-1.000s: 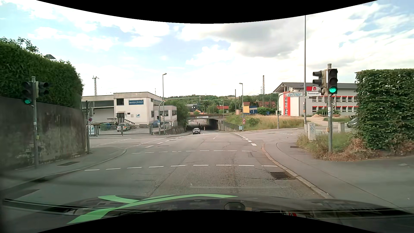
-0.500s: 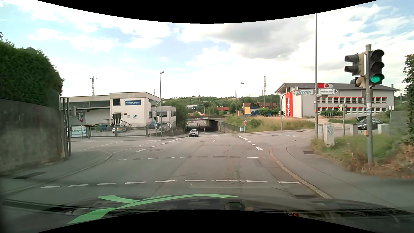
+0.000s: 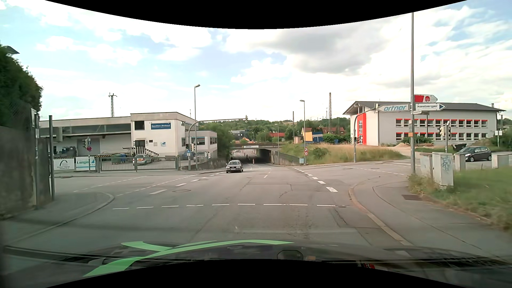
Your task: Follow the waypoints while adhering to traffic rules and regulations
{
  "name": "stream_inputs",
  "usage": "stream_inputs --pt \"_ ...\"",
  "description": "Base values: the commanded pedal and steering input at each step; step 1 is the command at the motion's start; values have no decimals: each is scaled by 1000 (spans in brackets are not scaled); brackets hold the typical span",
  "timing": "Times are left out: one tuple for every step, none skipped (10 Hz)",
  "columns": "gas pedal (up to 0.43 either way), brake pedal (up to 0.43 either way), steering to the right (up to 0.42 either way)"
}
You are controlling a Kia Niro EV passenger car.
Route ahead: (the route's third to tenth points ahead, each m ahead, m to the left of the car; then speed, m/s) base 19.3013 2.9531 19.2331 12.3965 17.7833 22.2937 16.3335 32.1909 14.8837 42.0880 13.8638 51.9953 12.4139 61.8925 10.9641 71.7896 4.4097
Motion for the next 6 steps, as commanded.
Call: stream_inputs --pt "197 0 -12" --pt "150 0 -11" --pt "67 0 -10" --pt "8 0 -8" --pt "0 0 -5" --pt "0 0 -6"
